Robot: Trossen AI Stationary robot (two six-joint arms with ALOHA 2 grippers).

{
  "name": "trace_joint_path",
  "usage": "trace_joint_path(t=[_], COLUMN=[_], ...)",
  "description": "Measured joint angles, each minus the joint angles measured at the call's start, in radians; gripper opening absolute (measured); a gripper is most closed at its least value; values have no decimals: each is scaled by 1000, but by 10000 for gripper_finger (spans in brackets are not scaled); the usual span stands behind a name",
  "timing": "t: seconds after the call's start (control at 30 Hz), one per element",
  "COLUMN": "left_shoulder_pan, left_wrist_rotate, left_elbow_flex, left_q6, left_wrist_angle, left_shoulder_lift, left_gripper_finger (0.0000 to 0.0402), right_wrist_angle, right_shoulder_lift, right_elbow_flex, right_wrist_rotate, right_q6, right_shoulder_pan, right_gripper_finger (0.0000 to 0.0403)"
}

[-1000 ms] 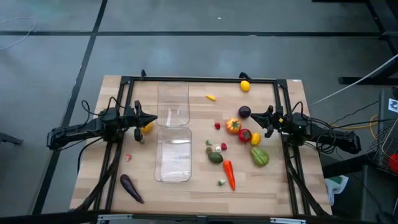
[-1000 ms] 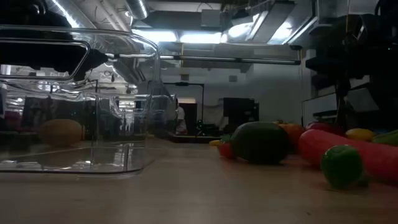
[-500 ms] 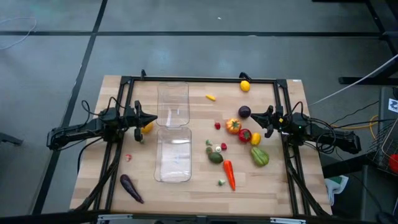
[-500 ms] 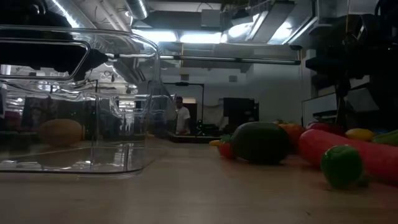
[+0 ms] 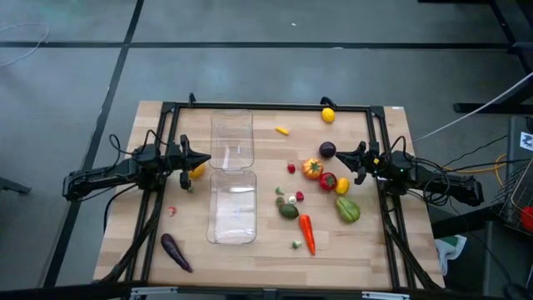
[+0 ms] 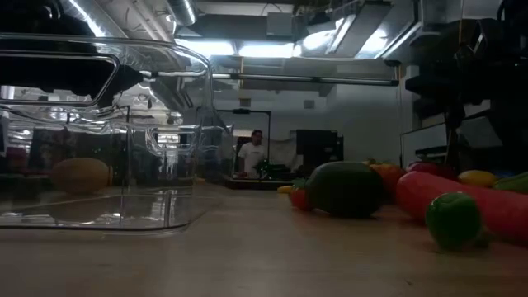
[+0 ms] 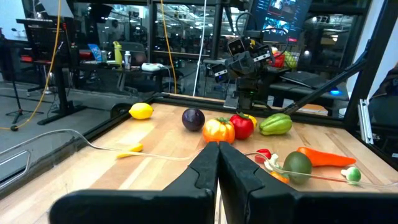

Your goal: Sort produce into baskets

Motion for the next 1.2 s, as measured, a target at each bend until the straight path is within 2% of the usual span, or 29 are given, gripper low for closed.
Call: trace_joint_path(t=[1.03,1.13,1.2], left_shoulder_pan=[0,0,0], left_wrist_rotate=[0,0,0], left_elbow_flex=[0,0,0], left_q6=[0,0,0], left_wrist_angle=[0,0,0], left_shoulder_lift=[0,0,0], left_gripper_finger=[8,8,8], right_wrist_angle=[3,3,3], right_shoulder_lift=[0,0,0], right_elbow_flex=[0,0,0], right_wrist_rotate=[35,35,35], right_q6=[0,2,10], right_shoulder_pan=[0,0,0], right_gripper_finger=[33,45,69])
